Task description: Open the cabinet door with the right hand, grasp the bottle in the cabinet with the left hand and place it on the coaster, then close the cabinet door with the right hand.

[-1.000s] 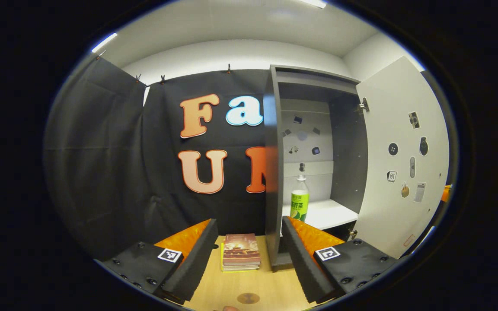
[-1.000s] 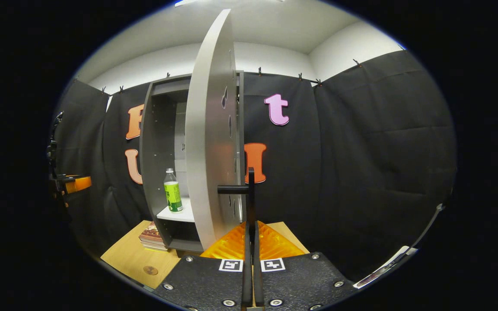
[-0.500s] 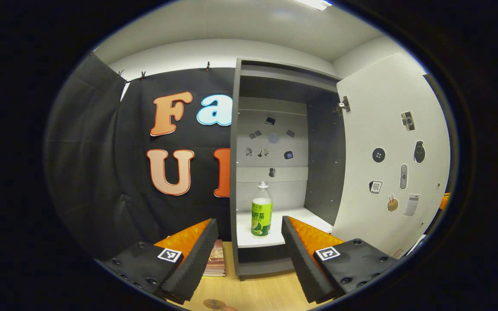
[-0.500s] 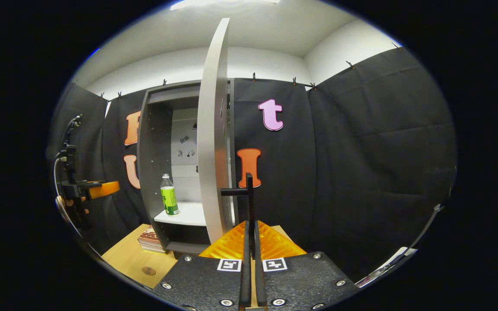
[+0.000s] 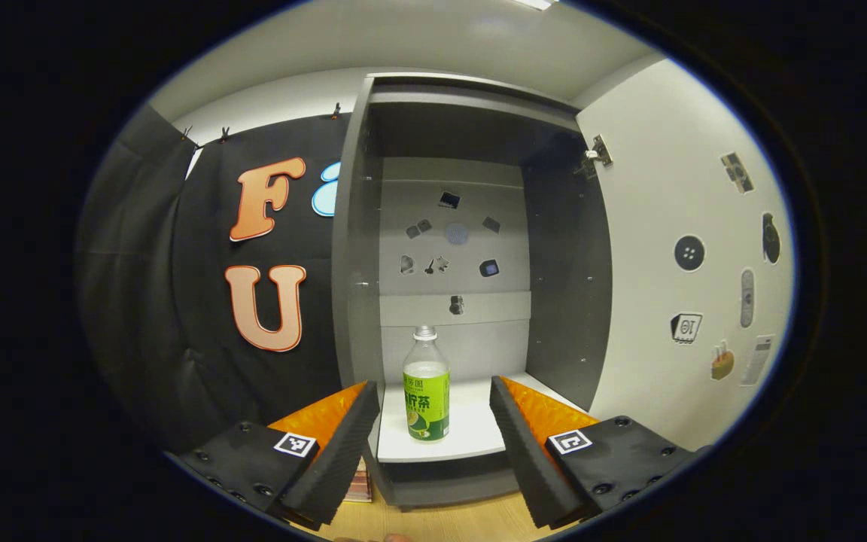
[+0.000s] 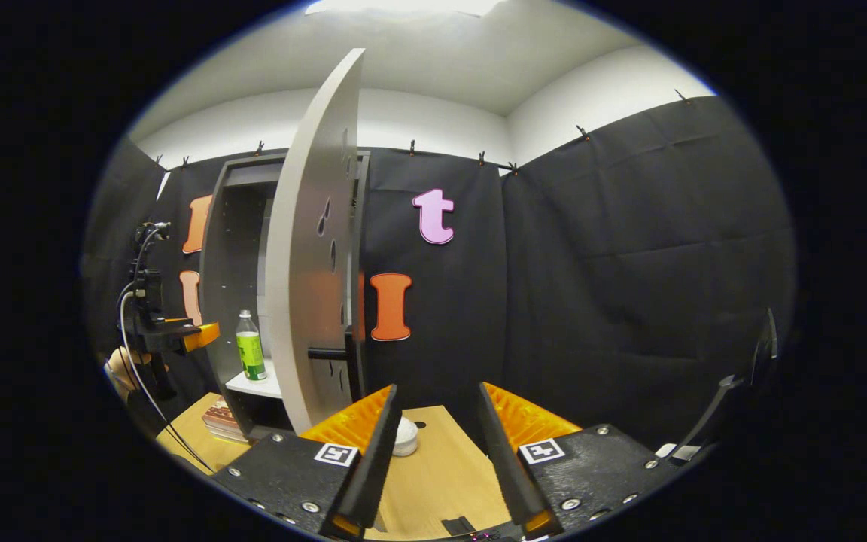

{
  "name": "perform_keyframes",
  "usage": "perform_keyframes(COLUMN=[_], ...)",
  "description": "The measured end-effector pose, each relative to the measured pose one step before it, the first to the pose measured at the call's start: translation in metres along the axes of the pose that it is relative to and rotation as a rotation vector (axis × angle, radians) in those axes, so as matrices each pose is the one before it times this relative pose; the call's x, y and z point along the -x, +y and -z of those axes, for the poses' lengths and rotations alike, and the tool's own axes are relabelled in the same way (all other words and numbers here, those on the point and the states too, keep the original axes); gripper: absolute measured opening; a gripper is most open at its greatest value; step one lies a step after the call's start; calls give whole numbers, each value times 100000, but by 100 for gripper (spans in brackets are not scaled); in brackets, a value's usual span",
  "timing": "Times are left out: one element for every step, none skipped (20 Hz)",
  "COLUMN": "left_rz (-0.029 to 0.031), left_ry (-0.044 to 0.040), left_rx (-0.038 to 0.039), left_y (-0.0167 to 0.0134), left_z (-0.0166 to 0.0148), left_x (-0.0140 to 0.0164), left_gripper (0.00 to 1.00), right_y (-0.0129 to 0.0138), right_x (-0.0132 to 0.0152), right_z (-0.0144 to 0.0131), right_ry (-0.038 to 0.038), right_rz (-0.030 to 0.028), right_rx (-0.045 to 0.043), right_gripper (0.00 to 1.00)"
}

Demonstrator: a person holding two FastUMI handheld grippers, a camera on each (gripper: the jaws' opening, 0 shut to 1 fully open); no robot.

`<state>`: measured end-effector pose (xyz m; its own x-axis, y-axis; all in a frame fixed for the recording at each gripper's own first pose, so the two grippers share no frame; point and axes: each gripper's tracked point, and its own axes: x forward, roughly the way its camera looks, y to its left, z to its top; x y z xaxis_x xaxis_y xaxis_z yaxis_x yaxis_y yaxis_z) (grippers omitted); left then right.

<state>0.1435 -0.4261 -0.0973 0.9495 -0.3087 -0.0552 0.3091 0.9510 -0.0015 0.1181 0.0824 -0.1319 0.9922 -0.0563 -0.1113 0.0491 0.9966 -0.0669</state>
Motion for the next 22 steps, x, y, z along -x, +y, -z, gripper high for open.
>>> perform_keyframes(left_rz=[-79,-271,-299,-238,20,219,-203,154,302,-71,307,-163,-1,157,318,197,152,491,589,309,478,-307], left_ry=[273,508,582,477,615,705,800,894,911,883,964,895,413,347,186,497,808,1001,840,527,233,1], left_rx=[-195,241,372,69,-305,-360,-85,-33,152,175,-73,-548,-448,-340,-316,-322,-254,-196,-111,-31,-30,-391], left_y=[-48,-214,-26,-8,43,-114,-68,-138,-23,-62,-19,8,-7,-42,-51,-85,-54,-162,-253,-194,-171,-2], left_z=[486,506,554,356,425,504,637,568,474,485,591,419,413,181,206,145,498,437,285,217,113,42], left_x=[-1425,-1321,-1017,-1036,-1228,-1208,-1198,-917,-1038,-815,-872,-720,-630,-620,-544,-504,-689,-535,-362,-319,-337,-223], left_gripper=[96,96,97,96,96,96,96,96,96,96,96,97,96,97,97,98,97,97,97,97,97,97], right_y=[-381,-373,-357,-251,-226,-221,-223,-409,-290,-443,-276,-166,-97,-35,-127,-98,-146,-131,-89,-23,-84,49], right_x=[-183,-138,-143,-345,-235,-170,32,17,132,-30,72,-47,71,-236,45,-252,-82,26,126,-162,1,-126], right_z=[120,19,-95,-146,1,16,-8,29,149,-102,10,78,129,26,-31,-45,-24,108,78,-15,48,-59], right_ry=[210,-54,-303,-146,97,177,-3,96,208,207,216,336,346,444,198,21,-38,-10,52,153,144,172], right_rz=[1232,1399,1767,1785,1913,1730,1585,1587,1537,1770,1411,1123,788,817,976,991,731,516,456,593,594,388], right_rx=[-219,-428,-570,-474,-528,-560,-358,71,555,533,263,-119,-398,-393,-57,49,-33,-147,-120,-65,-95,-184], right_gripper=[71,75,90,94,98,98,98,93,93,93,98,98,98,93,93,93,93,93,93,93,93,93])
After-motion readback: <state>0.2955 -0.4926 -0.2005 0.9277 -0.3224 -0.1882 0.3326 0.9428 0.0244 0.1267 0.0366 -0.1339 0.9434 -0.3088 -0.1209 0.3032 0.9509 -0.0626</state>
